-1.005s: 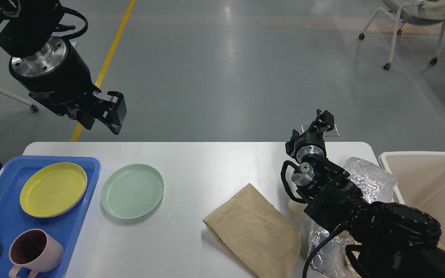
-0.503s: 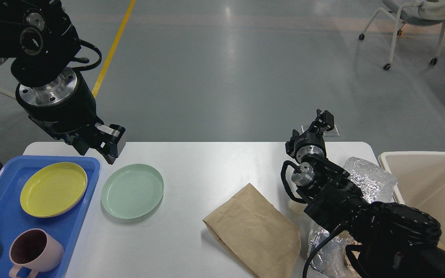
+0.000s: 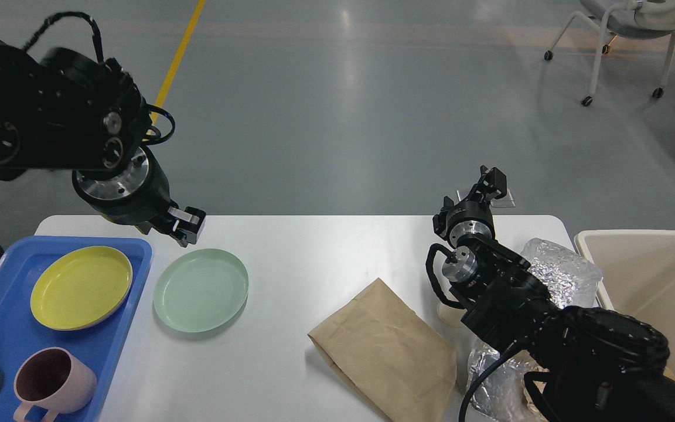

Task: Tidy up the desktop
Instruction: 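Raise the left gripper and move it toward the pale green plate, then grasp the rim of the pale green plate with the left gripper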

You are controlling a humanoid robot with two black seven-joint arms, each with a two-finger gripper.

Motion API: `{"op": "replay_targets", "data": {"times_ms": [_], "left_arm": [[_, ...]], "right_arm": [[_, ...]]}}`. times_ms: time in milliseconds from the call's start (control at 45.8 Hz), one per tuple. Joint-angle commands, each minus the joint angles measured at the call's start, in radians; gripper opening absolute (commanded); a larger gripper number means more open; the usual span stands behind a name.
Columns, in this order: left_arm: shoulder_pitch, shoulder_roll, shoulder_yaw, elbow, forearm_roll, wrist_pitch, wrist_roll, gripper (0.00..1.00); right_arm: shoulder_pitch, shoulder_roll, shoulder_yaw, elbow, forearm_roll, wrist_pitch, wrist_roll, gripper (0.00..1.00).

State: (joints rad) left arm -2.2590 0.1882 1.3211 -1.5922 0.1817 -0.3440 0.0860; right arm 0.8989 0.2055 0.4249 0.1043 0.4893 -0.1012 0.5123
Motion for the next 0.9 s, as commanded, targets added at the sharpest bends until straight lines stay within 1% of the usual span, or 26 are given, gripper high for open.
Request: {"op": "replay_targets", "data": {"times_ms": [0, 66, 131, 372, 524, 743, 874], "left_arm": [[0.142, -0.029, 0.001, 0.040, -0.001, 0.193, 0.003, 0.56], [0.203, -0.038, 0.001, 0.057, -0.001, 0.247, 0.005, 0.56], [0.260, -0.045, -0.002, 0.075, -0.001, 0.276, 0.008, 0.56], [0.479, -0.045, -0.017, 0.227, -0.001, 0.339, 0.011, 0.56], [0.617, -0.038, -0.080, 0.314, 0.004, 0.349, 0.014, 0.57], [0.664, -0.013, -0.068, 0.317, 0.004, 0.338, 0.014, 0.58], [0.705, 0.040, -0.071, 0.316, -0.001, 0.327, 0.008, 0.58]], "right_arm": [[0.000, 0.000, 0.000, 0.000, 0.000, 0.000, 0.000, 1.00], [0.000, 0.000, 0.000, 0.000, 0.000, 0.000, 0.000, 1.00], [0.000, 0.000, 0.000, 0.000, 0.000, 0.000, 0.000, 1.00], [0.000, 0.000, 0.000, 0.000, 0.000, 0.000, 0.000, 1.00], [0.000, 0.000, 0.000, 0.000, 0.000, 0.000, 0.000, 1.00], [0.000, 0.000, 0.000, 0.000, 0.000, 0.000, 0.000, 1.00], [0.000, 0.000, 0.000, 0.000, 0.000, 0.000, 0.000, 1.00]]}}
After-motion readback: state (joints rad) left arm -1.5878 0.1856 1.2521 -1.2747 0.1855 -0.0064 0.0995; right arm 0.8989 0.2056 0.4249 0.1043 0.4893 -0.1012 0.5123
